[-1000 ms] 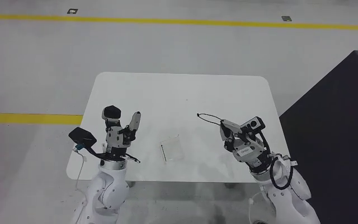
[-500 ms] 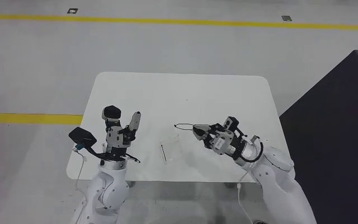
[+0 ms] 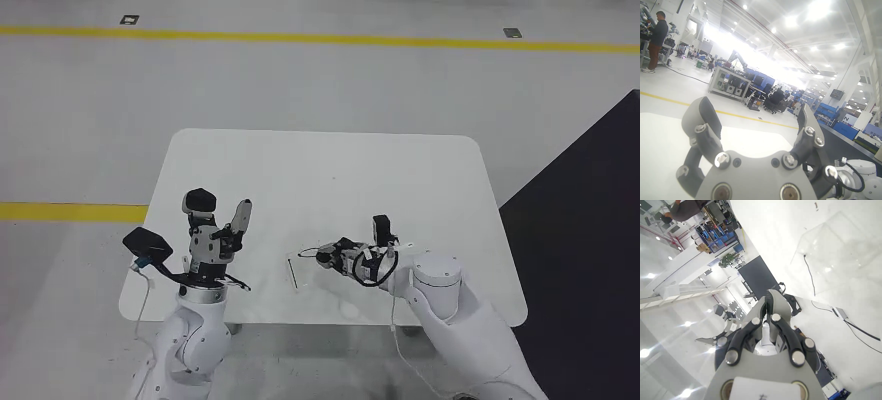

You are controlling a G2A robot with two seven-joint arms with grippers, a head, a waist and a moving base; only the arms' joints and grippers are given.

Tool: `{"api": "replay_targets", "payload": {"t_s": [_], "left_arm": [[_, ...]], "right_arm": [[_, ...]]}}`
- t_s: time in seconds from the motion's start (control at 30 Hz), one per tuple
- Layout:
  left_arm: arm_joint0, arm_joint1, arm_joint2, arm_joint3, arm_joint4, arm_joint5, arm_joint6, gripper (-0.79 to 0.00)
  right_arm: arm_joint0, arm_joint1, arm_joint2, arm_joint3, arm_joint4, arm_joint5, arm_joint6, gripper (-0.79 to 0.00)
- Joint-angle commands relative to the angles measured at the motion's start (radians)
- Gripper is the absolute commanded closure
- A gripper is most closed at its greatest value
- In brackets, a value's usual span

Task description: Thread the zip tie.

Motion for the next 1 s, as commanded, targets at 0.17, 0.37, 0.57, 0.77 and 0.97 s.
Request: {"api": "replay_targets", "payload": {"t_s": [0.17,0.37,0.57,0.77,0.97], "left_arm": [[0.0,0.0,0.0,0.0,0.0,0.0,0.0,-0.785],[0.0,0.0,0.0,0.0,0.0,0.0,0.0,-0.785],[0.0,0.0,0.0,0.0,0.0,0.0,0.0,-0.785],[0.0,0.0,0.0,0.0,0.0,0.0,0.0,-0.785],[0.0,0.0,0.0,0.0,0.0,0.0,0.0,-0.785]], "right_arm": [[0.024,-0.008,-0.019,0.04,0.02,0.045,-0.045,0.0],[0.012,-0.007,-0.045,0.027,0.008,0.052,-0.027,-0.058],[-0.014,-0.002,-0.042,-0.011,-0.021,0.039,-0.028,-0.259],[-0.03,0.004,-0.005,-0.076,-0.034,-0.035,-0.031,-0.191],[-0.111,0.036,0.074,-0.26,-0.234,-0.169,0.003,0.0]]}}
